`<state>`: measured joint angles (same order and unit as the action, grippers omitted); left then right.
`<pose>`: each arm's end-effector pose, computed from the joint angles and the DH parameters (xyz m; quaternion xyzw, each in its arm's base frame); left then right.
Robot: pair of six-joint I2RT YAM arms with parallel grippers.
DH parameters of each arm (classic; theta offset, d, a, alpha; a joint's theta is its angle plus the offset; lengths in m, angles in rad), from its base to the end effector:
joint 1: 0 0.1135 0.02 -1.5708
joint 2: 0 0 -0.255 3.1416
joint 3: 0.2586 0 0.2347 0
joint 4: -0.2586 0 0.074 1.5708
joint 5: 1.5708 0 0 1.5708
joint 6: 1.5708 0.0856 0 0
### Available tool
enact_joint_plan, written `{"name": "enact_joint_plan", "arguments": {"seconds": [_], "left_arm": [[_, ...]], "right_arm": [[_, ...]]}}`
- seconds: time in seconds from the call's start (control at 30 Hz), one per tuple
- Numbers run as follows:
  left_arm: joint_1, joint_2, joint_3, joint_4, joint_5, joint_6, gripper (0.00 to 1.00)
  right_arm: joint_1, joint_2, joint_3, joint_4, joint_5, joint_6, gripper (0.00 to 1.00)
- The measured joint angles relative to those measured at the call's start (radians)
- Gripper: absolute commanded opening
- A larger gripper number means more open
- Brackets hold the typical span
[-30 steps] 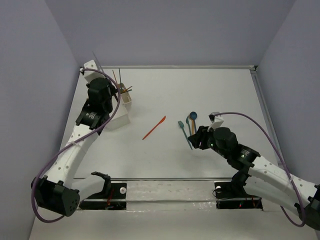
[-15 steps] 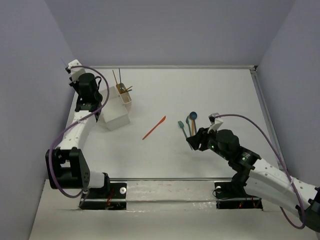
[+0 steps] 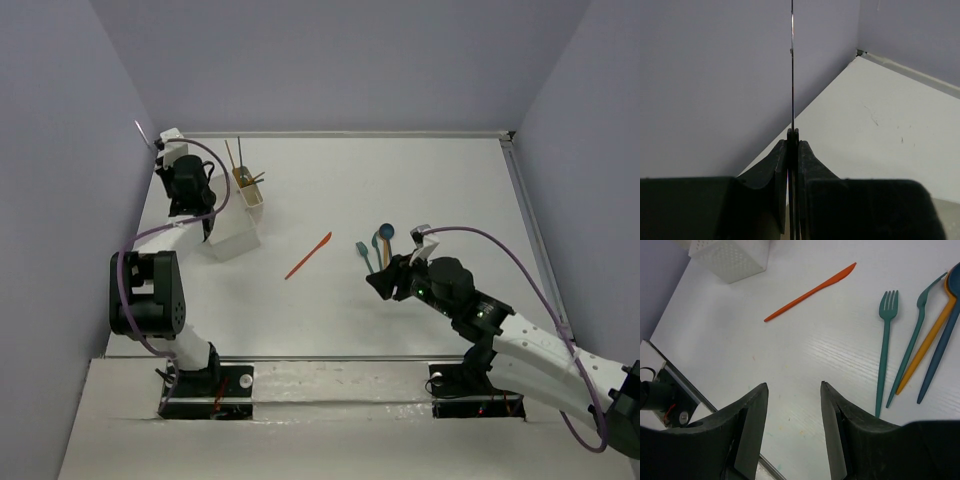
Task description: Sort the eating utensils into containers
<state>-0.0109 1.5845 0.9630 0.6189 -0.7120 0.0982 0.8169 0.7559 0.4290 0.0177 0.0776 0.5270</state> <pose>0.3823 0.0518 0.2848 -0.2096 0.6761 0.2754 0.6505 0.1557 0.1561 0.2239 -0.0939 0.8018 0.3424 0.4807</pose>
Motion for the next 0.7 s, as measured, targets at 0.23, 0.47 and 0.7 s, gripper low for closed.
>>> {"name": "enact_joint_plan", "arguments": {"seconds": [0.23,0.47,0.7], "left_arm": [[0.0,0.006,-0.072,0.106,-0.012,-0.001,0.0],[-0.006,0.006,-0.111,0.172,-0.038,-0.006,0.07],[-0.043,0.001,-0.147,0.173,-0.067,-0.06,0.26]], "right_arm": [[0.0,-0.008,-0.004,0.02,-0.007,0.001,0.52],[0.0,-0.036,-0.01,0.022,-0.007,0.001,0.52],[0.0,-0.03,-0.018,0.034,-0.007,0.001,0.53]]}}
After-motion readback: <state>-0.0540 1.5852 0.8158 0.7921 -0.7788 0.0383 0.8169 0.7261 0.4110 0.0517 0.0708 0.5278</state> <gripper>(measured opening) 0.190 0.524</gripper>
